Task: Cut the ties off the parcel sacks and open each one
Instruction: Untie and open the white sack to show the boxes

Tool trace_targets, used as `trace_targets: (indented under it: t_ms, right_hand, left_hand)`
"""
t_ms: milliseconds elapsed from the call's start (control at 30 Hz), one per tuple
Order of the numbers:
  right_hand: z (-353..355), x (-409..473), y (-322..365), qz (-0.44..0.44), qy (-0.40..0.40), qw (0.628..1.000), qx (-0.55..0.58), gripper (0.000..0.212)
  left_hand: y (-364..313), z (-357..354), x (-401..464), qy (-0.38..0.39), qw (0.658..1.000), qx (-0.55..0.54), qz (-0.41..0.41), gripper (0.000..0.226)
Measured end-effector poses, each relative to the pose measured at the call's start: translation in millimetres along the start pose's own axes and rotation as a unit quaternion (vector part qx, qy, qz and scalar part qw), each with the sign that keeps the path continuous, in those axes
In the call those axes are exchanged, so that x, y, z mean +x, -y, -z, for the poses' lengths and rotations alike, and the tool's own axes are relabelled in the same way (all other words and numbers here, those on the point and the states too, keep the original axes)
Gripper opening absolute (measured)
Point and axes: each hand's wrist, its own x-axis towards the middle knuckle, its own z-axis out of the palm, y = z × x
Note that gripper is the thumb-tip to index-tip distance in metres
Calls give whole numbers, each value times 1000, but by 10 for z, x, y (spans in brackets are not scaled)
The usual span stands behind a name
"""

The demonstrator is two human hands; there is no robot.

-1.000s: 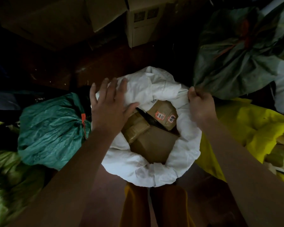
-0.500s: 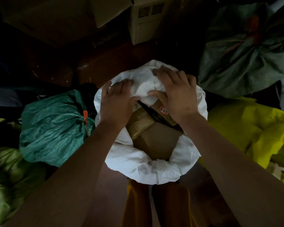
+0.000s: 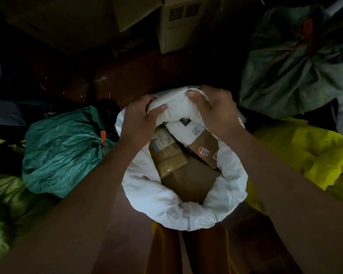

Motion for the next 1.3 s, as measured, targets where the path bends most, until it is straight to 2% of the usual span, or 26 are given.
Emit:
trace_targets:
  t_ms: [100, 167, 233, 267, 333, 400, 467, 533, 600, 667, 767, 833, 967, 1067, 1167, 1233, 1300]
  right_hand:
    - [26, -17, 0, -128, 33, 984, 120, 38]
    - [25, -36, -4, -190, 44, 970, 146, 39]
    - [5, -46, -27, -215, 47, 966, 137, 40]
    - [-9, -57, -51, -202, 32, 973, 102, 37]
    - [-39, -115, -59, -124, -33, 992, 12, 32]
    - [-43, -171, -39, 5, -61, 997, -41, 46]
    - [-42, -195, -63, 100, 30, 989, -106, 66]
    - [-53, -194, -111, 120, 135, 970, -165, 77]
    - [-59, -179, -151, 113, 162, 962, -188, 73]
    - [-63, -164, -168, 123, 136, 962, -204, 63]
    - [-57, -131, -181, 112, 104, 971, -184, 52]
    - [-58, -112, -201, 91, 83, 978, -166, 48]
    - [-38, -133, -242, 69, 15, 990, -122, 38]
    - [-27, -216, -256, 48, -29, 994, -90, 32]
    - [32, -263, -237, 0, -49, 997, -57, 27]
    - [128, -285, -212, -56, -57, 997, -8, 26]
    - [206, -330, -164, -107, -68, 990, 61, 24]
  left_hand:
    - [-15, -75, 12, 49, 996, -58, 56, 26]
    - [-2, -117, 25, 91, 989, -66, 99, 33]
    - [4, -131, 63, 128, 980, -68, 137, 41]
    - [9, -132, 87, 144, 976, -70, 150, 41]
    - [10, -131, 130, 166, 970, -62, 168, 40]
    - [-1, -122, 145, 177, 967, -46, 178, 40]
    - [21, -109, 142, 181, 965, -42, 183, 42]
    - [56, -95, 118, 186, 964, -41, 186, 40]
    - [40, -102, 80, 159, 969, -56, 182, 36]
    - [2, -107, 11, 78, 982, -45, 165, 31]
    - [21, -49, -223, -62, 986, 90, 124, 38]
    - [63, -30, -470, -110, 978, 133, 119, 48]
    - [127, -191, -852, -113, 971, 168, 127, 65]
    - [169, -263, -795, -126, 973, 144, 128, 48]
    - [238, -151, -662, -106, 985, 114, 72, 24]
    - [298, -8, -512, -99, 991, 41, 77, 16]
    - [293, 123, -353, -92, 982, -93, 137, 29]
